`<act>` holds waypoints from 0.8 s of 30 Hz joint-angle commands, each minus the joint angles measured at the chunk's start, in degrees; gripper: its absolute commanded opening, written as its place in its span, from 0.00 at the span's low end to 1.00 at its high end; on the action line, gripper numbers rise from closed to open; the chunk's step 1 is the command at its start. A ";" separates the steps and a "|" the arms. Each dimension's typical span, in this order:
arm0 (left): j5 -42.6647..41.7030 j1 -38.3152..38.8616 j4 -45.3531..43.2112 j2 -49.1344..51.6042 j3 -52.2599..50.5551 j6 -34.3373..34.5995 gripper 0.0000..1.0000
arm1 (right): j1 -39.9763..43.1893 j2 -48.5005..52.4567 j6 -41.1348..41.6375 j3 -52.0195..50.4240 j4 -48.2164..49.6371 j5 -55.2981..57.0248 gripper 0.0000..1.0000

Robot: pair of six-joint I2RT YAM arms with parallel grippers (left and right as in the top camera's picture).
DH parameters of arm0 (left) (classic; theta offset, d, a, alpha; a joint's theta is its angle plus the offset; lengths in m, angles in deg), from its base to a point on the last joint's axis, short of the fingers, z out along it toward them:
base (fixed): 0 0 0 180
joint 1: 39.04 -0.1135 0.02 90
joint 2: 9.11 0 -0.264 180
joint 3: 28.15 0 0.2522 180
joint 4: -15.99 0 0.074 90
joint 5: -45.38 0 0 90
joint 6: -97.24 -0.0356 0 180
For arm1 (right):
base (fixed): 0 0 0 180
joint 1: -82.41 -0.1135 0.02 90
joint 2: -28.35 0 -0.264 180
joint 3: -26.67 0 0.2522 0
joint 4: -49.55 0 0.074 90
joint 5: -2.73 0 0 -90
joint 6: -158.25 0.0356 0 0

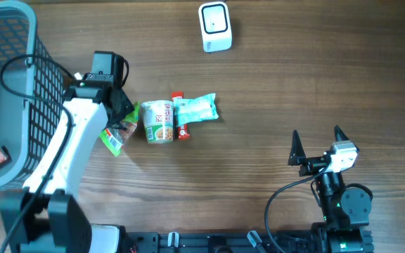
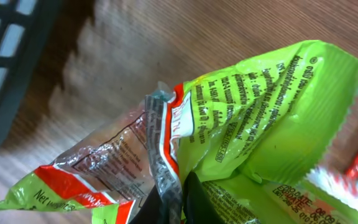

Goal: Scan the item barcode
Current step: 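Place the green snack bag on the table left of the noodle cup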

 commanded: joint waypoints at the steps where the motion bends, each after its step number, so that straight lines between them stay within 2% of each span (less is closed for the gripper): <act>1: 0.00 -0.24 -1.81 7.39 0.39 1.77 0.04 | 0.28 -0.17 0.76 -0.04 0.17 -0.37 1.00; 5: -8.90 -0.22 -4.46 12.55 0.39 0.92 0.16 | 0.28 -0.17 0.76 -0.04 0.17 -0.35 1.00; 6: -10.10 -0.22 -5.42 12.63 0.39 0.90 0.26 | 0.28 -0.17 0.79 -0.04 0.17 -0.37 1.00; 7: -10.25 -0.22 -6.01 12.41 0.46 0.00 0.66 | 0.28 -0.17 0.79 -0.04 0.17 -0.37 1.00; 8: -10.21 -0.37 -5.90 11.96 0.90 -2.67 0.74 | 0.28 -0.17 0.76 -0.04 0.17 -0.37 1.00; 9: -10.16 -0.68 -4.87 11.02 2.03 -3.87 0.76 | 0.28 -0.17 0.79 -0.04 0.17 -0.37 1.00; 12: -10.23 -1.66 2.10 5.25 8.41 -3.85 0.70 | 0.28 -0.17 0.76 -0.04 0.17 -0.37 0.99; 13: -10.27 -1.60 4.76 1.99 10.16 -3.82 0.51 | 0.28 -0.17 0.76 -0.04 0.17 -0.37 1.00; 15: -10.49 -1.49 7.04 -3.61 10.62 -3.76 0.04 | 0.28 -0.17 0.79 -0.04 0.17 -0.37 1.00; 18: -10.45 -1.51 13.14 -13.88 10.62 -3.54 0.04 | 0.28 -0.17 0.79 -0.04 0.17 -0.37 1.00; 21: -8.83 -1.51 17.57 -20.06 10.25 -3.37 0.04 | 0.28 -0.17 0.79 -0.04 0.17 -0.37 1.00; 22: -5.84 -1.51 18.97 -21.44 9.90 -3.06 0.04 | 0.28 -0.17 0.76 -0.04 0.17 -0.37 1.00; 24: 3.28 -1.57 22.03 -23.08 9.90 3.04 0.04 | 0.28 -0.17 0.76 -0.04 0.17 -0.35 1.00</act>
